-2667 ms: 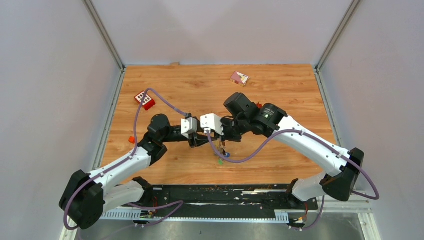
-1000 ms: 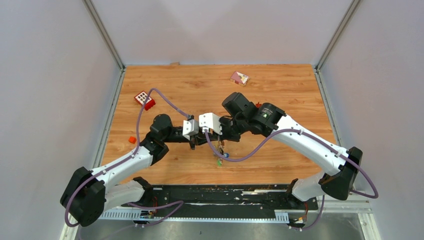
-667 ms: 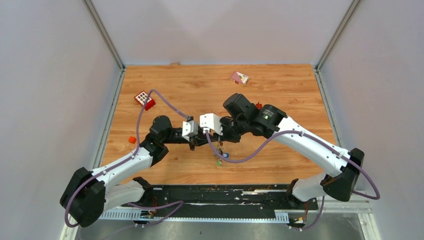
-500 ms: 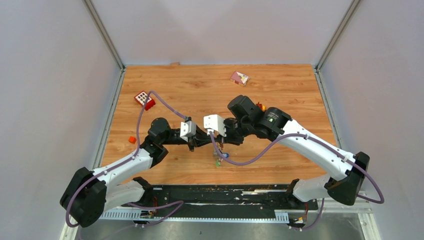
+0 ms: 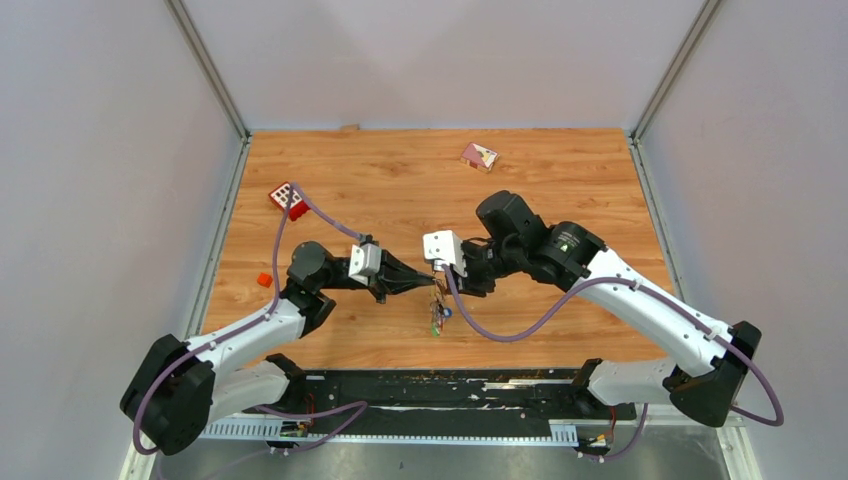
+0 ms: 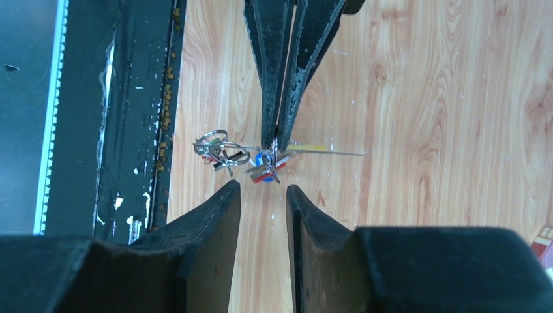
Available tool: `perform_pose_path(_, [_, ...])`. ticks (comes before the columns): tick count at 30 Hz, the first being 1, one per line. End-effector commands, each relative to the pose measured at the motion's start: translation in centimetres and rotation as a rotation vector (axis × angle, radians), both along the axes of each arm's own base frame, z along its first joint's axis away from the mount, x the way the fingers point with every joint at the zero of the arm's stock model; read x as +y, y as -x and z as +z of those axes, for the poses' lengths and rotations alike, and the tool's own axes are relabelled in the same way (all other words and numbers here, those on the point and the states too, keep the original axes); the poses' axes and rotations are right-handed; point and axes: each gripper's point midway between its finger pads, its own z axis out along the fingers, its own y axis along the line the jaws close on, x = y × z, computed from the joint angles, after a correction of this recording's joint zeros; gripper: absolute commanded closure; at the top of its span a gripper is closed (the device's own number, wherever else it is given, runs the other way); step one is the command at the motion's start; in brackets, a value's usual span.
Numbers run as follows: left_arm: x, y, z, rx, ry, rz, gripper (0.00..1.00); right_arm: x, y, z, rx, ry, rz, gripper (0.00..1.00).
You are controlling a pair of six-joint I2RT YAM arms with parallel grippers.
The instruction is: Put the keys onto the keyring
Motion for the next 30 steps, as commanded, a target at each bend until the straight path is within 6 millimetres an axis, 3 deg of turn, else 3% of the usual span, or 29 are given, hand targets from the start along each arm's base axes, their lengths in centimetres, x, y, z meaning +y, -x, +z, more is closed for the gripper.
perform_pose_path(1, [0.4,0.8,1.9,-0.085,0.061,-0.024,1.00,1.6,0.4,1.2,-0.008,-0.082,0.069,0.70])
perform_pose_path(5, [0.5,1.1,2.2,-0.098,0.075,-0.027,1.00,1.7,0.4,0.8,-0.004,-0.083,0.076,0.86])
perform_pose_path(11, [0.7,1.6,2.4,-0.120,0.091,-0.046,1.00,1.9,0.4,0.1,0.005,-0.079,0.080,0.95])
perform_pose_path(30, [0.7,1.9,2.2,-0.128,0.092,-0.056,1.00,2.0,0.9,0.1,0.015,-0.085,0.109,1.00])
